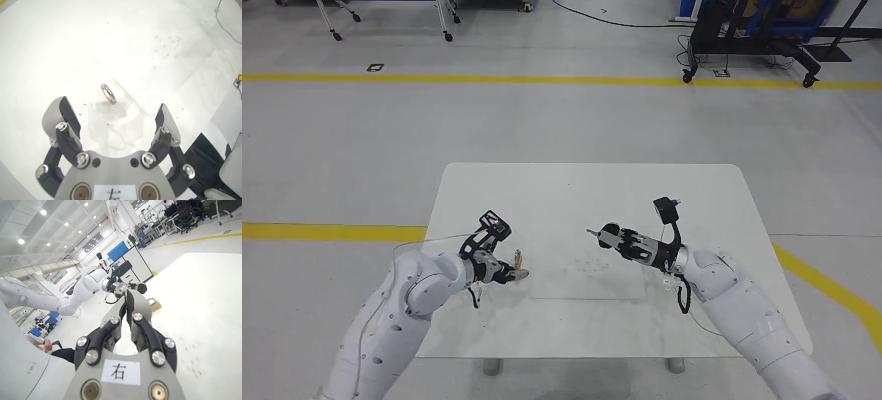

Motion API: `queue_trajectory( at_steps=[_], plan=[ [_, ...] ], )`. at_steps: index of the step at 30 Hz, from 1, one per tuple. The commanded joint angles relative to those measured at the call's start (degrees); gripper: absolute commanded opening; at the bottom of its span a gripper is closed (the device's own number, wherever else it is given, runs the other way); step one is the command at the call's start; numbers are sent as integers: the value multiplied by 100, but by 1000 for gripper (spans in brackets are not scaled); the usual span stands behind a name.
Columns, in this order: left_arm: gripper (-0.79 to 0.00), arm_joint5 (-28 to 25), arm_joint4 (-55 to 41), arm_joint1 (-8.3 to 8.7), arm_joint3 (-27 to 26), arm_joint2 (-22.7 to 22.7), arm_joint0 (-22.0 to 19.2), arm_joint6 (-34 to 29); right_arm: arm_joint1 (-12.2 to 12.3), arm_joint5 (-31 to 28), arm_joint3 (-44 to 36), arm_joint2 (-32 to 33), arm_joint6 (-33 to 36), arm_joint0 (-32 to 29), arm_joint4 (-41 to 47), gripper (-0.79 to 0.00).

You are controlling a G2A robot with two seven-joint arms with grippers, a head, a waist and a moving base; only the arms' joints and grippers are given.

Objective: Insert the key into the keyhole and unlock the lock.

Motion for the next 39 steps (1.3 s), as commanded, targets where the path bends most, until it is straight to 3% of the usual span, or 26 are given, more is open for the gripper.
queue_trajectory(
  at_steps=[1,7,10,11,17,20,21,24,28,39],
  plan=[
    [-62,130,181,-11,2,88,-18,31,0,0,0,0,0,0,0,-785],
    [-194,206,196,-73,349,371,-252,58,0,0,0,0,0,0,0,-785],
    [-409,288,273,-109,533,485,-416,173,0,0,0,0,0,0,0,-785],
    [-440,296,284,-120,578,527,-454,202,0,0,0,0,0,0,0,-785],
    [-471,337,361,-162,718,693,-619,203,0,0,0,0,0,0,0,-785],
    [-560,417,524,-170,731,745,-658,200,0,0,0,0,0,0,0,-785],
    [-625,456,589,-173,735,761,-660,211,0,0,0,0,0,0,0,-785],
    [-659,567,771,-180,737,791,-662,326,0,0,0,0,0,0,0,-785],
    [-773,655,920,-192,758,828,-657,464,0,0,0,0,0,0,0,-785],
    [-785,656,1100,-223,813,946,-691,353,0,0,0,0,0,0,0,-785]
  ],
)
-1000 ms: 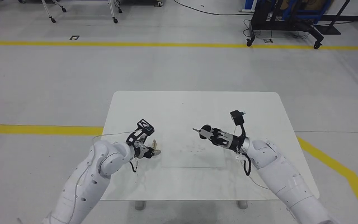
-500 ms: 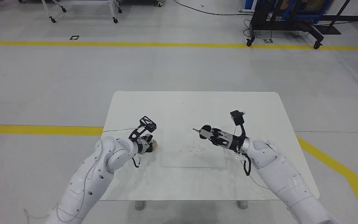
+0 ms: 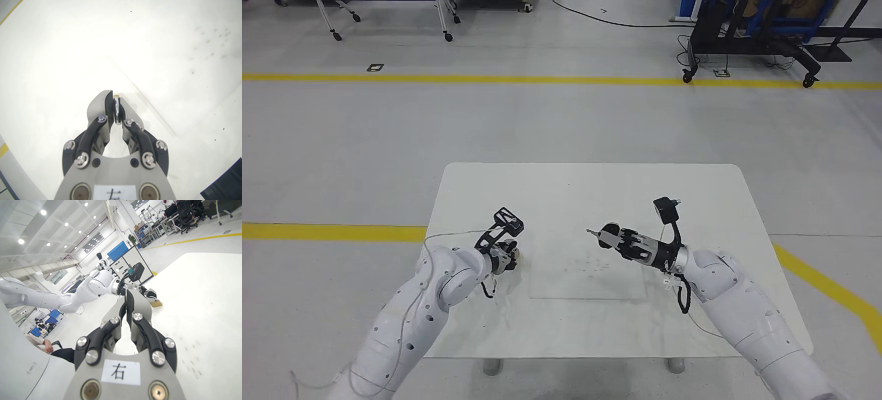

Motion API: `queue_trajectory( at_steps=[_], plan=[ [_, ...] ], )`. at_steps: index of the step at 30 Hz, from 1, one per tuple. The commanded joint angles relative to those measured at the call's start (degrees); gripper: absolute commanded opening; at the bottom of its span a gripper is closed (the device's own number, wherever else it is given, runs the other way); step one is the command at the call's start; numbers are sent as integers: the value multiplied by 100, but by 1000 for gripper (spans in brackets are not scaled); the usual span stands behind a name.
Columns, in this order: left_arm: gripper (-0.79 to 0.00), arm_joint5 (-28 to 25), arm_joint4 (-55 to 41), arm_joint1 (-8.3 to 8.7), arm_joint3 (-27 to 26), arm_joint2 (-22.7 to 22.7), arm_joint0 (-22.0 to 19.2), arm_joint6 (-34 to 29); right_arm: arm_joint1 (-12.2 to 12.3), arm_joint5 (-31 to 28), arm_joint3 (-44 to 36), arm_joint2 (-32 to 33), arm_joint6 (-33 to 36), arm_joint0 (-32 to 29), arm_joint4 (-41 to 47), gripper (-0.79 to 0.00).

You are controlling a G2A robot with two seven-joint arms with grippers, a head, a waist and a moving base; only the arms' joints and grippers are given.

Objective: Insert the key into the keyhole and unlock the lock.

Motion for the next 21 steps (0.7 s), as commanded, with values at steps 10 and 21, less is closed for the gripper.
queue_trajectory(
  at_steps=[10,21],
  plan=[
    [-785,386,535,7,-156,-67,94,178,0,0,0,0,0,0,0,-785],
    [-785,190,-68,-18,-242,-199,167,199,0,0,0,0,0,0,0,-785]
  ],
)
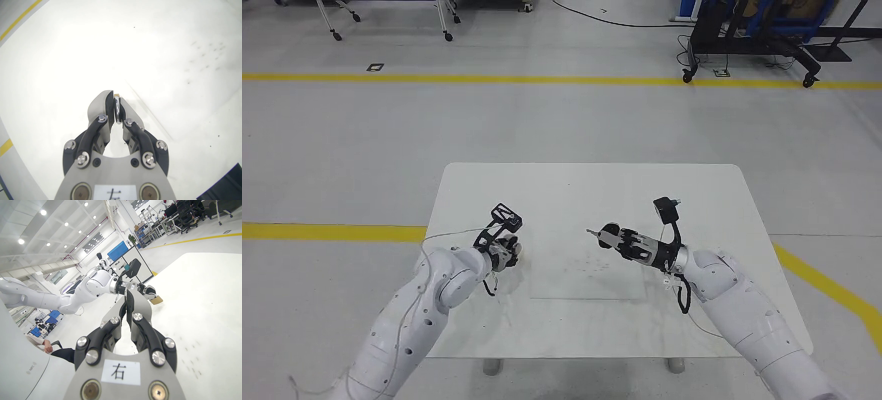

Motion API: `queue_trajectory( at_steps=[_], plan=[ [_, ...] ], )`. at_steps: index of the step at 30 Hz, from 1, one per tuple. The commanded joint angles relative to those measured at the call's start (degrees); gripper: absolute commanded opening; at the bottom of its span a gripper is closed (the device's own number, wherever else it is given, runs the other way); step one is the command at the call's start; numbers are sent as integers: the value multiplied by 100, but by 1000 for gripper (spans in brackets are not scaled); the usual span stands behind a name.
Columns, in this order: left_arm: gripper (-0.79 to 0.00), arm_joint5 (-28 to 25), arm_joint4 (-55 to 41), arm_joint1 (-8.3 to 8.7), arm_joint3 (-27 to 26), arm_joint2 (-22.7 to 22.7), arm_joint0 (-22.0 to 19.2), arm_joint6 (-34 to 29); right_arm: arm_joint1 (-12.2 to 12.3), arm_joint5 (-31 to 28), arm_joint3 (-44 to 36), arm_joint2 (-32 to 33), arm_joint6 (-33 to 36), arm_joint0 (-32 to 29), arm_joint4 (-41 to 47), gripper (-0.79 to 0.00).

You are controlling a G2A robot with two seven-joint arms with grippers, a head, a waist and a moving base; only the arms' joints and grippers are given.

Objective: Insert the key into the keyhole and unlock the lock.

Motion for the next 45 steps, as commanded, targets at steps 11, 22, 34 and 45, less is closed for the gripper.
queue_trajectory(
  at_steps=[11,22,34,45],
  plan=[
    [-711,-71,-56,-36,163,88,-72,-183,0,0,0,0,0,0,0,-785],
    [-671,-59,47,-10,45,-30,24,-253,0,0,0,0,0,0,0,-785],
    [-785,-102,104,-46,234,52,-8,-2,0,0,0,0,0,0,0,-785],
    [-785,174,133,-106,227,93,-16,445,0,0,0,0,0,0,0,-785]
  ],
)
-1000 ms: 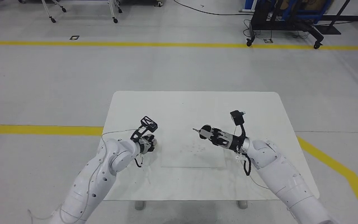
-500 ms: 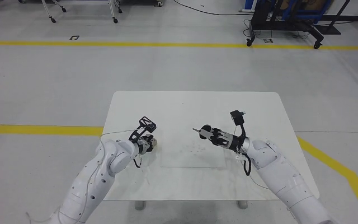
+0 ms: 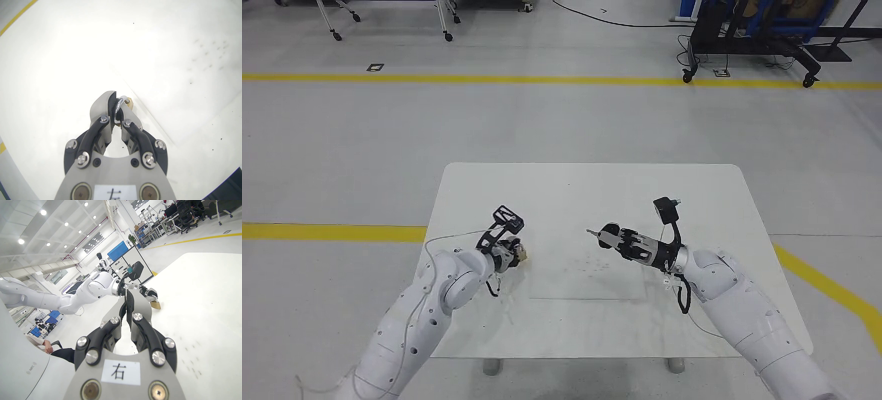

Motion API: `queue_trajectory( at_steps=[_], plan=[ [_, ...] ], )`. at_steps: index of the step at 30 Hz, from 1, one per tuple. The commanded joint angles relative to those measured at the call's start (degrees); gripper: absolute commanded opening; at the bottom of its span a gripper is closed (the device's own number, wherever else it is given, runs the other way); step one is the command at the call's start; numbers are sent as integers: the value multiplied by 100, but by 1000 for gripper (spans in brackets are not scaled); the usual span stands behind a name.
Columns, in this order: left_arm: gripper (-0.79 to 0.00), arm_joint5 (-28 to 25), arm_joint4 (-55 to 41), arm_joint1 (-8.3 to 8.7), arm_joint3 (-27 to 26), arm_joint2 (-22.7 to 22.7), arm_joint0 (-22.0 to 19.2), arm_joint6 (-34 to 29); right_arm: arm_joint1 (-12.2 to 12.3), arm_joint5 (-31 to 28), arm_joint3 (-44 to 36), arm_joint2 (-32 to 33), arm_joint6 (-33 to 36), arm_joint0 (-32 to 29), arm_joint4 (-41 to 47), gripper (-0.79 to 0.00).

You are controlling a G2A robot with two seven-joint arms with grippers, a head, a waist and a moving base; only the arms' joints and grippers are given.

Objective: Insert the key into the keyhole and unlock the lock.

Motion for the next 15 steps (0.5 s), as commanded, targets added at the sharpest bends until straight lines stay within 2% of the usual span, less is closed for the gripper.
queue_trajectory(
  at_steps=[1,4,6,13,15],
  plan=[
    [-785,40,-13,-7,-2,-15,7,117,0,0,0,0,0,0,0,-785],
    [-785,57,-37,-15,-86,-66,30,440,0,0,0,0,0,0,0,-785],
    [-785,-133,-46,-12,-248,-96,74,866,0,0,0,0,0,0,0,-785],
    [-785,-133,-46,-12,-248,-96,74,866,0,0,0,0,0,0,0,-785],
    [-785,-67,-535,-34,-195,-190,111,1009,0,0,0,0,0,0,0,-785]
  ],
)
